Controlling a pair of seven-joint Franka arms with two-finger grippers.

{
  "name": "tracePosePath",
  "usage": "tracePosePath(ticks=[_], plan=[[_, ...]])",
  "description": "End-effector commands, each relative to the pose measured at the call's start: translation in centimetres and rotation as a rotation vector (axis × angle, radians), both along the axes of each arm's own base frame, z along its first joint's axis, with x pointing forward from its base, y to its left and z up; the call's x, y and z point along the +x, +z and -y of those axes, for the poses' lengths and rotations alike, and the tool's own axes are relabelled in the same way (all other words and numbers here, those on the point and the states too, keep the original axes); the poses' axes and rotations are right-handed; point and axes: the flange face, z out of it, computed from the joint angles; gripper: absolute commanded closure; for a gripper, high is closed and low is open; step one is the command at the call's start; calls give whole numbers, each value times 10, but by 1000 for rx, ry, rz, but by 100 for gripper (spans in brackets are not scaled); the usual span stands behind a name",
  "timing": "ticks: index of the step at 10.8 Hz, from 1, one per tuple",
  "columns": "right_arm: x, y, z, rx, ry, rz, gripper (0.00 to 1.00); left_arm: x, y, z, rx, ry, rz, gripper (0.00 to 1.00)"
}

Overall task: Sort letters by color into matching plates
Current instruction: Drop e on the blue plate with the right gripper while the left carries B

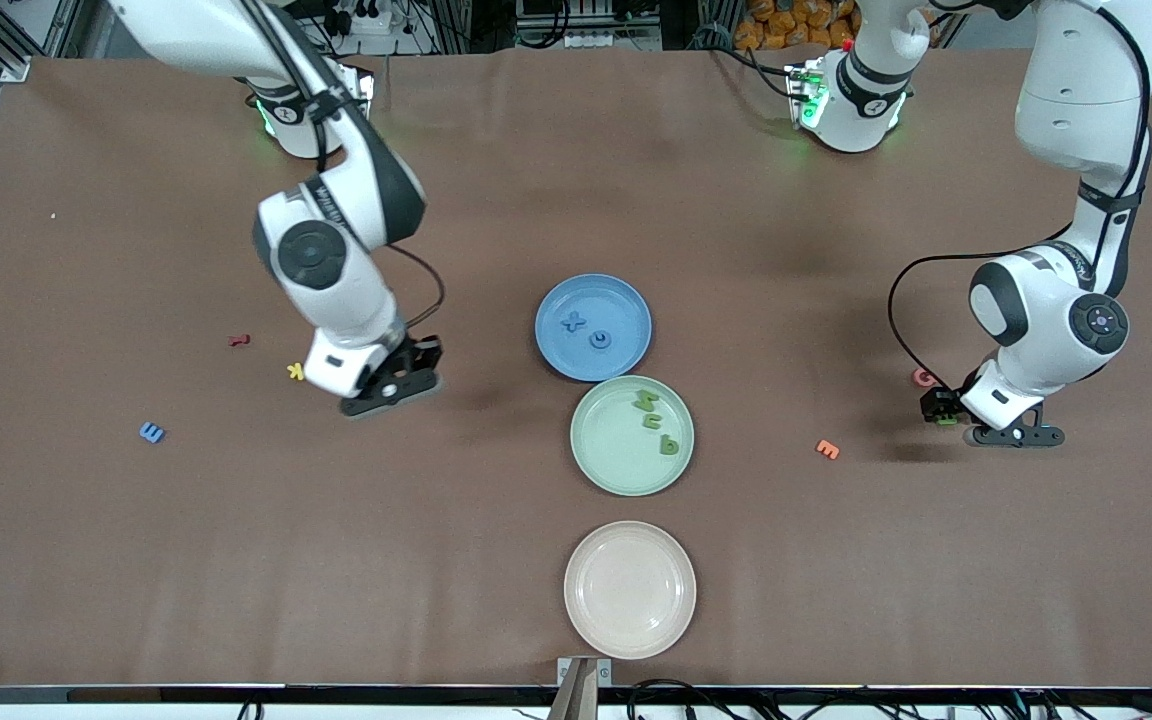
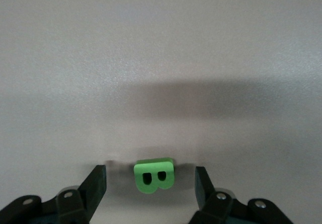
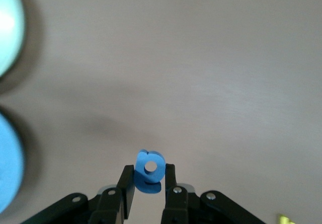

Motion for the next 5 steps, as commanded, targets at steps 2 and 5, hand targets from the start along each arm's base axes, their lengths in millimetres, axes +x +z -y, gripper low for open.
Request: tracePosePath(ticks=[2, 5], plan=[[-18, -23, -100, -16, 155, -4, 88, 0, -4, -3, -26, 15, 9, 43], [-48, -51, -167, -17, 249, -19, 88, -2, -7, 2, -56, 53, 6, 86]])
